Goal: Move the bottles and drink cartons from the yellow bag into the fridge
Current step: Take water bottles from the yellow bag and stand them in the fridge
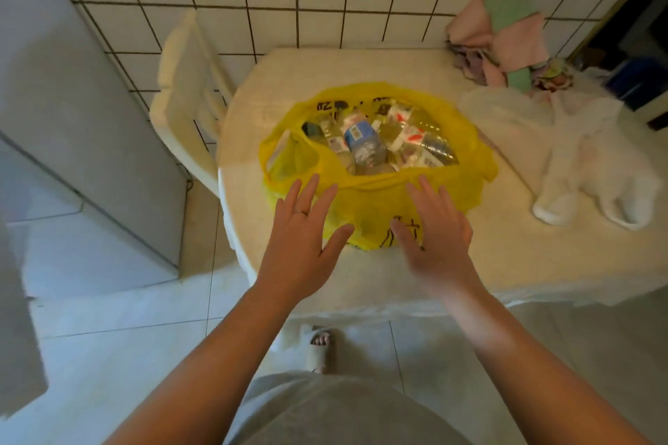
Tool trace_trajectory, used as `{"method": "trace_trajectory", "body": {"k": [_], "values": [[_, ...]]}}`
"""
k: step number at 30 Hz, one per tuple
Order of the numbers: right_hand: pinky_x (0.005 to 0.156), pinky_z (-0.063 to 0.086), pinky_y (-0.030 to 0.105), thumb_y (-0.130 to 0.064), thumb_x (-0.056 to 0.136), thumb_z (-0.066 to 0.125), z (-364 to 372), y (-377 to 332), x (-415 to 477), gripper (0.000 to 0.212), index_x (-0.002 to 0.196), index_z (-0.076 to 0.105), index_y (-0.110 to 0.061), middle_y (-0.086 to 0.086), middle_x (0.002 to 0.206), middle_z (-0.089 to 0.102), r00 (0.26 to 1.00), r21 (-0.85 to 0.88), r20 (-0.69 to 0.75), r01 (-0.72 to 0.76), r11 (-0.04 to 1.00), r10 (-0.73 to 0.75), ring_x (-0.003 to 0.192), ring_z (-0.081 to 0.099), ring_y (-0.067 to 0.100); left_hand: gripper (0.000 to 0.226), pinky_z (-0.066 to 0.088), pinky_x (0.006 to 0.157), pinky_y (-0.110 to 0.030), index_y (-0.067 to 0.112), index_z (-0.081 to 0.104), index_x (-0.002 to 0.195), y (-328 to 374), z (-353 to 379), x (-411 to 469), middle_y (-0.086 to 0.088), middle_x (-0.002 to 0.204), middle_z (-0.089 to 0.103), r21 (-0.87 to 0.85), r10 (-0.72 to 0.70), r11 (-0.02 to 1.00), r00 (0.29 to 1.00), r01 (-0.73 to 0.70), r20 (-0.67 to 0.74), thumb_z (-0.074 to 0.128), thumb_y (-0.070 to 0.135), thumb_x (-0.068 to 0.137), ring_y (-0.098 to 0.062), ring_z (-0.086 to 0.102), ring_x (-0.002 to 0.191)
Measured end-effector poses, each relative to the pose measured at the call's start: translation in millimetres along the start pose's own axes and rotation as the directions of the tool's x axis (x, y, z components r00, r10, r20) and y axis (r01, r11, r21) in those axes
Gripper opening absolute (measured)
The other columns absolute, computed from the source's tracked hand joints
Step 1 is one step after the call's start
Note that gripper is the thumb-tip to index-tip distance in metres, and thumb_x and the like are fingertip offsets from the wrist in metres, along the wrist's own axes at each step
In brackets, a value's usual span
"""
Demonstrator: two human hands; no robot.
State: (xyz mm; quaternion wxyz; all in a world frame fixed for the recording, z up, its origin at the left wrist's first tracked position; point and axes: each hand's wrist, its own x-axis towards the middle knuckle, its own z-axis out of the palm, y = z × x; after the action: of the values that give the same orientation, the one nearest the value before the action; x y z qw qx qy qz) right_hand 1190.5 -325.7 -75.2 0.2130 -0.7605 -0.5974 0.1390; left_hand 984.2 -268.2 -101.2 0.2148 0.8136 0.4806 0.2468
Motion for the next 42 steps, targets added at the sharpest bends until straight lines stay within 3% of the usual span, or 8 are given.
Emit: {"method": "trace_trajectory", "body": {"k": [5,11,15,19,26,31,35,42], "values": [[0.118,0.009,0.050,-0.057,0.092,0.034,-7.6,16.2,53.6,0.064,0.153,0.025,-0.037,-0.013,0.162,0.018,0.998,0.050,-0.057,-0.016,0.999,0.019,0.152,0.005,0.016,0.065,0.018,0.119,-0.041,0.022,0.042,0.146,11.0,-1.5,62.0,-0.004,0.161,0.027,-0.007,0.032,0.999,0.999,-0.032,-0.022,0.035,0.061,0.095,-0.025,0.011,0.151],[0.118,0.018,0.050,-0.064,0.089,0.035,-18.2,32.5,109.1,0.068,0.150,0.034,-0.032,-0.007,0.157,0.034,1.000,0.064,-0.017,-0.017,0.998,0.018,0.148,0.023,0.019,0.047,0.042,0.109,-0.039,0.017,0.057,0.134,18.4,7.7,109.2,-0.005,0.146,0.047,0.007,0.018,1.000,1.000,-0.018,-0.001,0.058,0.041,0.094,-0.021,0.038,0.139],[0.115,0.023,0.041,-0.044,0.098,0.051,-19.6,36.0,149.0,0.056,0.149,0.039,-0.025,0.000,0.151,0.043,0.991,0.116,0.092,0.086,0.989,-0.097,0.142,0.033,0.021,0.044,0.041,0.102,-0.033,0.022,0.055,0.135,18.5,9.7,140.3,0.001,0.147,0.047,0.146,-0.106,0.985,0.992,0.096,0.062,0.059,0.039,0.094,-0.019,0.045,0.132],[0.110,0.035,0.040,-0.035,0.098,0.057,-9.8,32.6,193.6,0.054,0.148,0.041,-0.020,0.004,0.146,0.050,0.944,0.142,0.226,0.212,0.967,-0.240,0.135,0.043,0.023,0.048,0.041,0.102,-0.038,0.021,0.054,0.134,7.5,9.2,158.7,-0.002,0.144,0.050,0.339,-0.265,0.912,0.962,0.231,0.059,0.057,0.045,0.093,-0.024,0.045,0.131],[0.106,0.043,0.044,-0.025,0.096,0.058,13.8,10.4,248.1,0.051,0.145,0.047,-0.020,0.007,0.145,0.051,0.830,0.153,0.395,0.364,0.919,-0.394,0.131,0.048,0.026,0.068,0.049,0.087,-0.046,0.024,0.039,0.142,-6.3,5.7,177.4,-0.009,0.138,0.047,0.340,-0.634,0.732,0.773,0.590,0.023,0.059,0.057,0.086,-0.038,0.053,0.117],[0.112,0.033,0.047,-0.021,0.097,0.052,37.5,5.2,265.2,0.050,0.146,0.043,-0.028,0.001,0.154,0.039,0.665,-0.017,0.539,0.623,0.782,-0.517,0.139,0.035,0.027,0.084,0.050,0.081,-0.043,0.020,0.035,0.140,-12.5,2.9,189.5,-0.011,0.128,0.055,0.316,-0.759,0.639,0.643,0.702,0.106,0.067,0.064,0.076,-0.035,0.059,0.111],[0.114,0.025,0.050,-0.016,0.093,0.056,50.6,0.1,275.3,0.060,0.146,0.039,-0.038,-0.005,0.160,0.025,0.528,-0.125,0.633,0.791,0.599,-0.566,0.145,0.022,0.025,0.089,0.050,0.088,-0.045,0.015,0.037,0.138,-23.0,-0.4,186.5,-0.013,0.133,0.043,0.265,-0.805,0.593,0.561,0.760,0.191,0.075,0.058,0.070,-0.038,0.054,0.115],[0.110,0.025,0.049,-0.016,0.089,0.061,63.0,6.1,274.0,0.064,0.146,0.037,-0.030,0.000,0.160,0.025,0.343,-0.189,0.671,0.937,0.294,-0.658,0.147,0.022,0.026,0.089,0.055,0.082,-0.045,0.016,0.051,0.127,-39.0,-8.0,179.2,-0.010,0.113,0.056,0.144,-0.801,0.594,0.565,0.792,0.196,0.053,0.070,0.056,-0.029,0.060,0.096]]}}
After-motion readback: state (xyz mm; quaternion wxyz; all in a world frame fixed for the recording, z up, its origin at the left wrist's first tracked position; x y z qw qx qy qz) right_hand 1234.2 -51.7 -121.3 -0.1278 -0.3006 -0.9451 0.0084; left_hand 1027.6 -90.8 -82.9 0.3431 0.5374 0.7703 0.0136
